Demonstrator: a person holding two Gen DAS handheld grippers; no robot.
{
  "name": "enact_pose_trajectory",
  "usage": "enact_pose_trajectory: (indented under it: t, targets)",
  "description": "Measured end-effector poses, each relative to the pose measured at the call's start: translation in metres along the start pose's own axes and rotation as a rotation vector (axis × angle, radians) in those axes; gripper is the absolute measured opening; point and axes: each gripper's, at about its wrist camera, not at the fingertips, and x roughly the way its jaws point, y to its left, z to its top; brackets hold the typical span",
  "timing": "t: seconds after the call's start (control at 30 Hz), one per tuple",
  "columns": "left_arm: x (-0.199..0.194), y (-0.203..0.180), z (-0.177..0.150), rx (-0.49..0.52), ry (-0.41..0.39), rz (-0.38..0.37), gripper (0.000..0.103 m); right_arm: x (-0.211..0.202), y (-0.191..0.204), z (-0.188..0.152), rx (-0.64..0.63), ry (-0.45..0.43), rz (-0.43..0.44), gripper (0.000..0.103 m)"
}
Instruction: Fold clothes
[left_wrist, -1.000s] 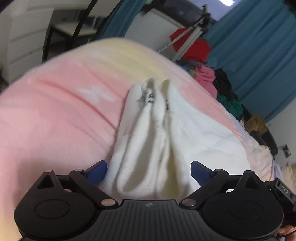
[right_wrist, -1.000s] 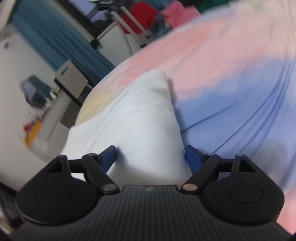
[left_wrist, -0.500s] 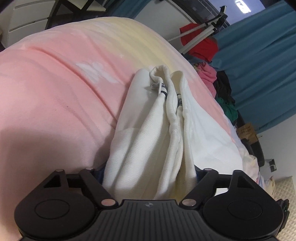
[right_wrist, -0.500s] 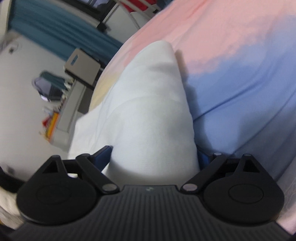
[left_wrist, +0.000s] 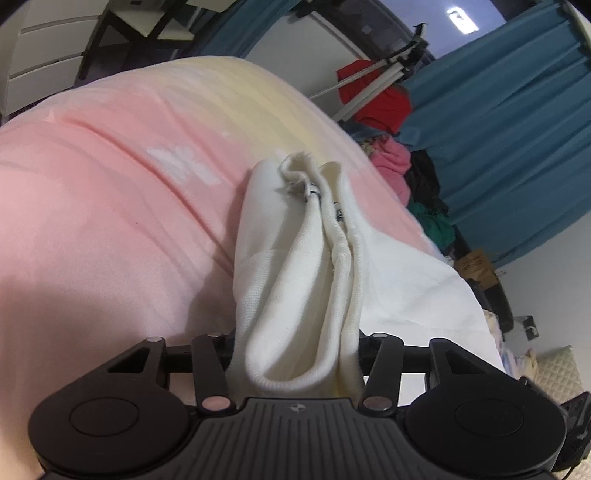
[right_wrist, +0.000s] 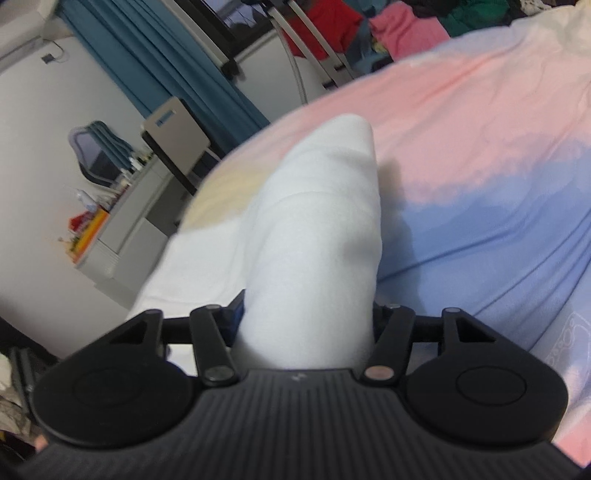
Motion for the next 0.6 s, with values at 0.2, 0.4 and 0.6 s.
enact_pose_trajectory:
  t: [0.2,0.4,0.6]
  targets:
    - [-0.024,-0.033,-0.004,0.019,0.02,-0.047,0.045,-0.035,-0.001,0.014,0.049,-0.028,0.026,0.049]
    - [-0.023,-0.101,-0.009,0.071,0.038,-0.09,0.042,-0.084,-0.025,0.041,0.111,-0.09,0.016,0.044]
    - [0.012,-0.187,-0.021,0.144,0.084,-0.14,0.04,-0.138,-0.067,0.072,0.157,-0.154,-0.039,0.044]
